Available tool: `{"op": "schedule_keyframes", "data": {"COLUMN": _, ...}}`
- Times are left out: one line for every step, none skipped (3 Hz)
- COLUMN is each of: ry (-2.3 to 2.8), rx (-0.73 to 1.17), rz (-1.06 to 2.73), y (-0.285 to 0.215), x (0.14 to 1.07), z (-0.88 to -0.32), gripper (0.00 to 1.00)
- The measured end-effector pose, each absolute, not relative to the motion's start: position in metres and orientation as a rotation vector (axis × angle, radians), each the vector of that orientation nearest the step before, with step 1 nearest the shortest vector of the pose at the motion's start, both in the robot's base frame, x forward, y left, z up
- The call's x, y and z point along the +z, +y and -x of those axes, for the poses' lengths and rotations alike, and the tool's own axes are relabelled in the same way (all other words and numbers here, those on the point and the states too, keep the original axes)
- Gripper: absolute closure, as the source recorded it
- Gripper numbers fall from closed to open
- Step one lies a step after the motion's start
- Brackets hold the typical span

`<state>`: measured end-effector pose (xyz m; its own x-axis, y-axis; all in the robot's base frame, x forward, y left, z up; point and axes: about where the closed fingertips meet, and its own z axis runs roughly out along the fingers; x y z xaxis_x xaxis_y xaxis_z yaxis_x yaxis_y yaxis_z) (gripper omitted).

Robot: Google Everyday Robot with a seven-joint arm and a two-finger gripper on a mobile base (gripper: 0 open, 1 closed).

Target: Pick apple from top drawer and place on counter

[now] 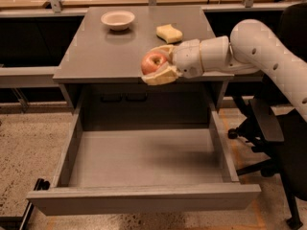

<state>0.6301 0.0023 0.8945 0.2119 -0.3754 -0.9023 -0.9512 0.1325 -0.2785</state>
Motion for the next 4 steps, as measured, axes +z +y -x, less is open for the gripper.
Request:
{"op": "schedule_keyframes", "data": {"ry": 1.403, "rx": 0.624, "rz": 1.423, "y": -0.01, "x": 0.907, "z": -0.665, "gripper": 1.0}}
{"op": "schedule_keyframes", "data": {"ry": 1.463, "rx": 0.584, "rz": 1.36, "y": -0.03, "x": 0.909, "z": -0.71, "gripper": 1.0}}
{"op": "schedule_keyframes", "data": {"ry": 1.459, "rx": 0.571, "rz": 1.348, "y": -0.033, "x": 0.916, "z": -0.716, "gripper": 1.0}}
{"op": "schedule_keyframes", "data": {"ry": 1.498, "rx": 0.579, "rz": 1.31, "y": -0.033, "x": 0.902, "z": -0.714, "gripper": 1.0}}
